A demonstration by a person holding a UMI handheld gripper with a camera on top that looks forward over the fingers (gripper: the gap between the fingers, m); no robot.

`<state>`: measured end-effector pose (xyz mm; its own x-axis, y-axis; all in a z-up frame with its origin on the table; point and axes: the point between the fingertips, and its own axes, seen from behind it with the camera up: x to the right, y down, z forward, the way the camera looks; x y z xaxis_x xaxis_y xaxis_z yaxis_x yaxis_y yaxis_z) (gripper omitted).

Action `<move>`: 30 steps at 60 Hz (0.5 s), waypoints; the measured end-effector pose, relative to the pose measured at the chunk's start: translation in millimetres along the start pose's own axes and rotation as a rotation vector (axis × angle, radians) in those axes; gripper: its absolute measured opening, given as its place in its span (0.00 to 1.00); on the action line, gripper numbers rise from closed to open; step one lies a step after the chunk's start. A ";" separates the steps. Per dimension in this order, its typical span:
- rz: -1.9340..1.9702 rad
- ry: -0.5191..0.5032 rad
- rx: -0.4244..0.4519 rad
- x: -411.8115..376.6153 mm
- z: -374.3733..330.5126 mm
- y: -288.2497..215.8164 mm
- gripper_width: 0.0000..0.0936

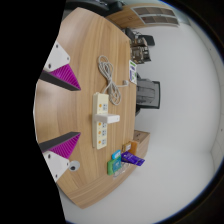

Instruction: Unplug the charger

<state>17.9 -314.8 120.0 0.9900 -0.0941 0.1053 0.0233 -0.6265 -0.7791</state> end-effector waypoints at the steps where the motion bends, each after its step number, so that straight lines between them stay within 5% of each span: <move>1: 0.008 0.002 0.014 3.8 10.0 -5.2 0.92; 13: 0.074 -0.014 0.104 28.1 123.2 -57.6 0.89; 19: 0.072 -0.043 0.127 21.9 164.2 -68.8 0.78; 23: 0.054 -0.072 0.132 17.8 184.0 -70.1 0.62; 28: 0.033 -0.021 0.136 29.9 197.6 -70.0 0.25; 30: 0.046 -0.027 0.152 25.6 197.6 -72.0 0.24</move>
<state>69.1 -119.2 56.7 0.9939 -0.0976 0.0520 -0.0034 -0.4973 -0.8676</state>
